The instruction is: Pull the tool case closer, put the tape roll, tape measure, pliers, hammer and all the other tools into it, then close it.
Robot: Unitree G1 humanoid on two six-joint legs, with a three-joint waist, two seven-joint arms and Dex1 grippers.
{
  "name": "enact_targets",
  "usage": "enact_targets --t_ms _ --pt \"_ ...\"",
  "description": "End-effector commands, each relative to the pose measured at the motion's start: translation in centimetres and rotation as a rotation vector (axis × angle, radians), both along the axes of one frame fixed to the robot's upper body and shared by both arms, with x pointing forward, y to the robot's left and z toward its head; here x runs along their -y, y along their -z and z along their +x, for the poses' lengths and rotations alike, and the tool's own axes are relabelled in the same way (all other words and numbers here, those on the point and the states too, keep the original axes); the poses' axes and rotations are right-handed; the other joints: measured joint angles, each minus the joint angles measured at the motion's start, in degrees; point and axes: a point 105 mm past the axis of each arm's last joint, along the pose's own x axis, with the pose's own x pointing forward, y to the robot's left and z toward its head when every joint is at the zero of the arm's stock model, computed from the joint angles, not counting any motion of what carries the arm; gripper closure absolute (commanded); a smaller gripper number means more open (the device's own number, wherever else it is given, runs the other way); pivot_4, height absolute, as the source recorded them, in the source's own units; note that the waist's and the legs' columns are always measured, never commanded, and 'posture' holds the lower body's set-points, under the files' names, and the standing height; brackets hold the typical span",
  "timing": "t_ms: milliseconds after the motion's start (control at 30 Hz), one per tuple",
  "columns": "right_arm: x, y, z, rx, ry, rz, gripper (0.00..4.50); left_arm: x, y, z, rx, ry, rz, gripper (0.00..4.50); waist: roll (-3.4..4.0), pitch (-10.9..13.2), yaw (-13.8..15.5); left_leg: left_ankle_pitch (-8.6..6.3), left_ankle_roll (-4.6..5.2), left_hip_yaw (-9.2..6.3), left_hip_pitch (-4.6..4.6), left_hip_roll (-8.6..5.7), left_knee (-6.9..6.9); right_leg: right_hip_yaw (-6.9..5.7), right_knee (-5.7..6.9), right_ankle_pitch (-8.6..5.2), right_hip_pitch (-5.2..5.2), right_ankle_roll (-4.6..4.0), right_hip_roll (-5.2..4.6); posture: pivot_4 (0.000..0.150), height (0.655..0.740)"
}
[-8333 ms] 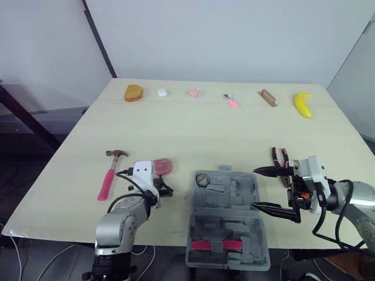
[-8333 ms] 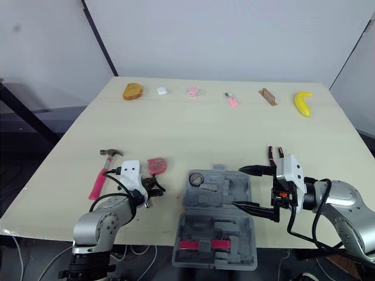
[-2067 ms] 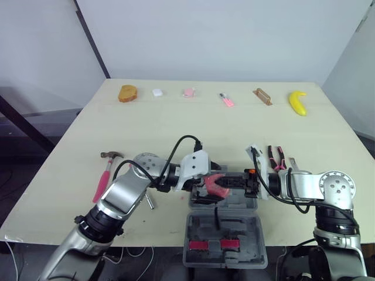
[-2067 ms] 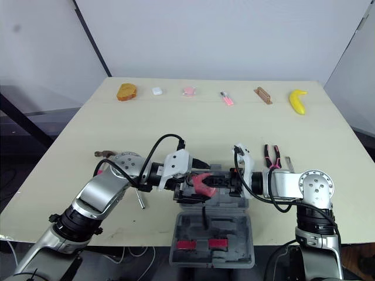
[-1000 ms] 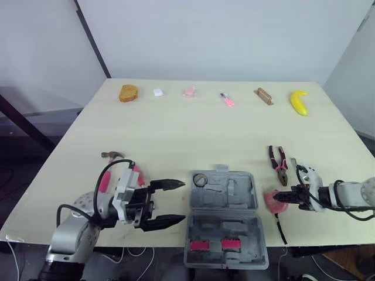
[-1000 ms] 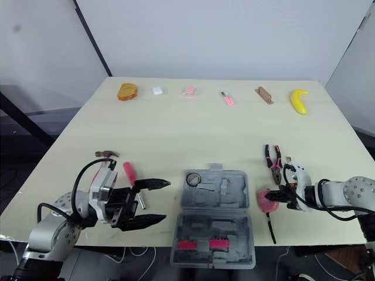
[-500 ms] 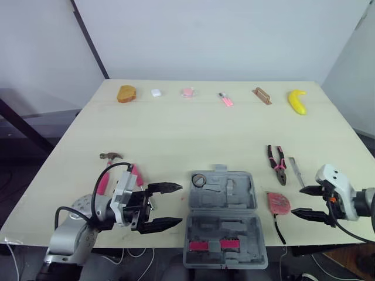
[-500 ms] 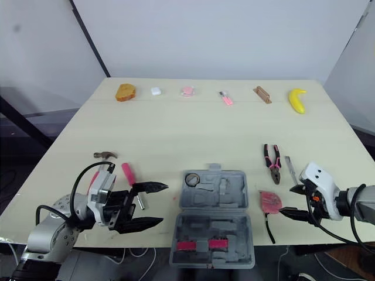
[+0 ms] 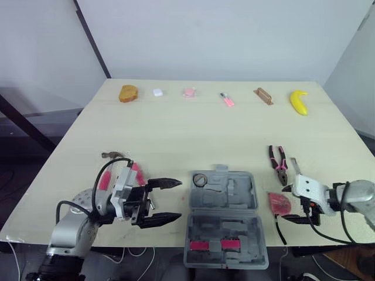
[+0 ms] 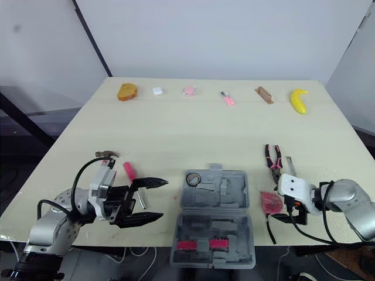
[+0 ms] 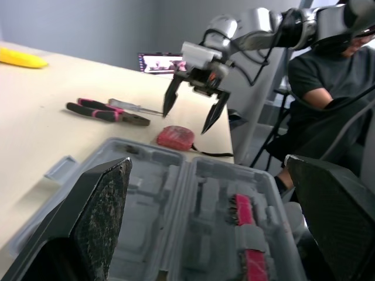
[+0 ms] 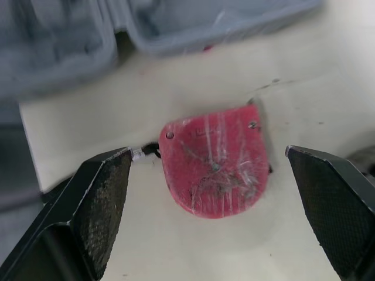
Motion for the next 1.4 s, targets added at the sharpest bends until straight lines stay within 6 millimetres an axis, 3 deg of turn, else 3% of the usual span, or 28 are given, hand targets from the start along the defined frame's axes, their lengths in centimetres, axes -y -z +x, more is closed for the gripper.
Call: enact_targets --t_ms 33,633,733,800,933,1100,1233,1333,1400 --pt "-0.2 -0.3 0.7 0.030 -0.039 -0.022 0.08 0.2 -0.8 -0.1 0.051 0.012 -0.005 0.00 0.00 0.00 0.00 0.00 0.00 0.00 -0.01 0.00 0.00 0.00 0.00 0.00 0.00 0.00 0.00 0.150 0.7400" --pt "-1.1 1.2 1.4 0.010 -0.132 -0.077 0.08 0.5 -0.8 -0.8 0.052 0.017 -0.010 0.00 0.00 0.00 0.00 0.00 0.00 -0.01 0.01 0.00 0.00 -0.01 0.03 0.01 0.01 -0.01 0.00 0.150 0.7400" --pt "-0.9 1.8 1.4 -0.004 -0.126 -0.105 0.78 0.5 -0.7 -0.8 0.052 0.014 -0.011 0.00 0.00 0.00 0.04 0.00 0.00 -0.01 0.01 0.00 0.00 -0.02 0.03 0.01 0.01 -0.01 0.00 0.150 0.7400" --pt "-0.8 1.9 1.4 -0.005 -0.144 -0.121 1.57 0.5 -0.7 -0.7 0.053 0.012 -0.012 0.00 0.00 -0.01 0.03 0.00 0.00 -0.01 0.02 0.00 0.01 -0.01 0.04 0.01 0.01 -0.01 -0.01 0.150 0.7400" --pt "-1.0 1.3 1.7 0.009 -0.155 -0.115 1.61 0.7 -0.7 -0.6 0.053 0.010 -0.015 0.00 0.00 -0.01 0.04 0.00 0.00 -0.01 0.02 0.00 0.01 -0.02 0.04 0.01 0.01 -0.01 -0.01 0.150 0.7400" --pt "-2.2 -2.0 1.3 0.019 -0.202 -0.119 1.61 0.5 -0.8 -0.3 0.058 -0.012 -0.024 0.00 0.02 0.01 0.02 0.00 0.00 -0.02 0.02 0.01 0.01 -0.01 0.06 0.01 0.00 -0.01 -0.01 0.150 0.7400" --pt "-6.0 -7.3 0.8 -0.008 -0.311 -0.163 1.61 0.1 -0.9 0.2 0.056 -0.074 -0.044 0.00 0.25 0.13 -0.71 0.00 0.00 -0.01 0.03 0.06 0.02 0.02 0.10 0.01 -0.02 -0.01 -0.01 0.150 0.7400" --pt "-7.9 -9.3 1.2 -0.016 -0.314 -0.202 1.61 0.0 -0.8 0.6 0.048 -0.121 -0.057 0.00 0.22 0.12 -0.46 0.00 0.00 -0.16 0.06 0.08 0.01 -0.16 0.13 0.03 0.00 -0.07 0.00 0.150 0.7400" --pt "-10.7 -10.3 1.8 -0.041 -0.341 -0.184 1.61 -0.4 -0.9 1.0 0.034 -0.189 -0.077 0.00 0.23 0.12 -0.27 0.00 0.00 -0.20 0.04 0.10 0.00 -0.23 0.12 0.02 -0.02 -0.10 -0.03 0.150 0.7400"
